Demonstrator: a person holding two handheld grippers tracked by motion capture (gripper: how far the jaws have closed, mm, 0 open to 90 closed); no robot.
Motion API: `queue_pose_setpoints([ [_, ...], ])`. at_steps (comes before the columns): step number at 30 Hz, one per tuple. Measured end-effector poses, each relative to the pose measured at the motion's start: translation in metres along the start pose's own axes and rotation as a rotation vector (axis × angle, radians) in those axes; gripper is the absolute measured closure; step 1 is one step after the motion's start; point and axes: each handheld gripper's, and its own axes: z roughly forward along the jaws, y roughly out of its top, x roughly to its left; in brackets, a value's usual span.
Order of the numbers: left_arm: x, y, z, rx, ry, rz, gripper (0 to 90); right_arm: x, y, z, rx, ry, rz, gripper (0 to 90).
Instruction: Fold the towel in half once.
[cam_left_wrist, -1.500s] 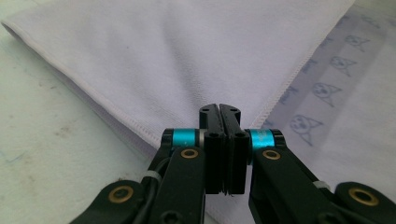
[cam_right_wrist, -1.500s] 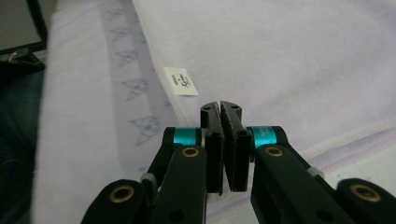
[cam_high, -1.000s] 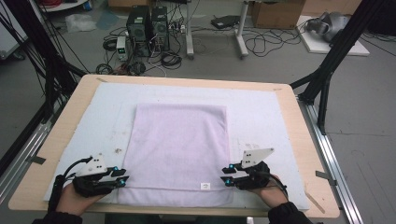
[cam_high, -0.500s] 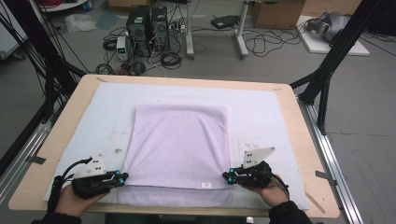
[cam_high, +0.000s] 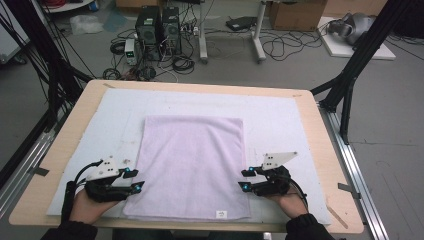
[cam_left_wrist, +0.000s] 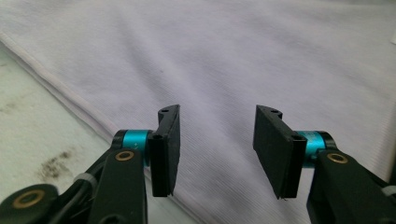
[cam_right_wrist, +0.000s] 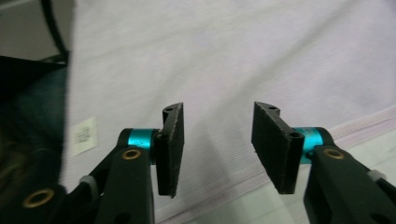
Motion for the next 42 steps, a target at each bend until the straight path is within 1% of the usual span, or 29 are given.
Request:
queue_pose_setpoints([
  [1,0.001,0.001,0.004,0.002,0.006,0.002,49.8,-0.002,0.001,0.002,0.001,-0.019,-0.008,50.1],
  [2,0.002,0.002,0.007,0.011,0.011,0.01,49.5,-0.003,0.002,0.003,0.001,-0.026,-0.001,48.2],
  [3,0.003,0.003,0.009,0.014,0.013,0.009,48.9,-0.005,0.002,0.004,-0.002,-0.029,0.01,48.0],
  [4,0.005,0.004,0.01,0.01,0.021,0.006,47.9,-0.006,0.002,0.005,-0.002,-0.037,0.011,47.5],
  [5,0.007,0.004,0.01,0.005,0.024,0.003,47.1,-0.006,0.003,0.005,0.0,-0.05,0.012,46.1],
  [6,0.008,0.005,0.009,-0.004,0.026,-0.003,47.0,-0.006,0.003,0.005,-0.003,-0.053,0.013,44.2],
  [7,0.01,0.005,0.008,-0.012,0.031,-0.006,46.8,-0.006,0.004,0.005,-0.012,-0.06,0.018,43.6],
  [9,0.013,0.007,0.007,-0.023,0.049,-0.014,46.2,-0.006,0.006,0.004,-0.027,-0.076,0.01,42.7],
  [12,0.017,0.008,0.005,-0.039,0.06,-0.027,45.3,-0.007,0.01,0.004,-0.047,-0.092,0.02,39.1],
  [14,0.02,0.008,0.004,-0.047,0.069,-0.035,45.1,-0.008,0.013,0.005,-0.05,-0.107,0.021,36.5],
  [15,0.021,0.009,0.004,-0.054,0.073,-0.045,44.2,-0.009,0.015,0.006,-0.053,-0.11,0.026,36.0],
  [18,0.021,0.011,0.004,-0.064,0.079,-0.046,43.3,-0.008,0.019,0.011,-0.06,-0.11,0.021,33.5],
  [22,0.021,0.015,0.006,-0.077,0.078,-0.043,42.7,-0.006,0.025,0.017,-0.055,-0.115,-0.001,31.9],
  [27,0.019,0.017,0.01,-0.073,0.071,-0.041,41.1,-0.004,0.029,0.022,-0.05,-0.128,-0.009,28.9],
  [29,0.019,0.017,0.01,-0.072,0.073,-0.036,40.9,-0.004,0.03,0.022,-0.058,-0.125,-0.009,28.2],
  [31,0.018,0.017,0.01,-0.074,0.074,-0.039,40.5,-0.004,0.03,0.022,-0.06,-0.135,-0.013,26.7],
  [33,0.018,0.017,0.009,-0.071,0.073,-0.037,40.1,-0.003,0.03,0.021,-0.068,-0.132,-0.007,25.9],
  [35,0.018,0.017,0.01,-0.073,0.073,-0.036,40.0,-0.003,0.031,0.02,-0.067,-0.14,-0.008,25.7],
  [42,0.018,0.017,0.01,-0.066,0.07,-0.03,40.0,-0.003,0.031,0.022,-0.057,-0.137,-0.015,25.6],
])
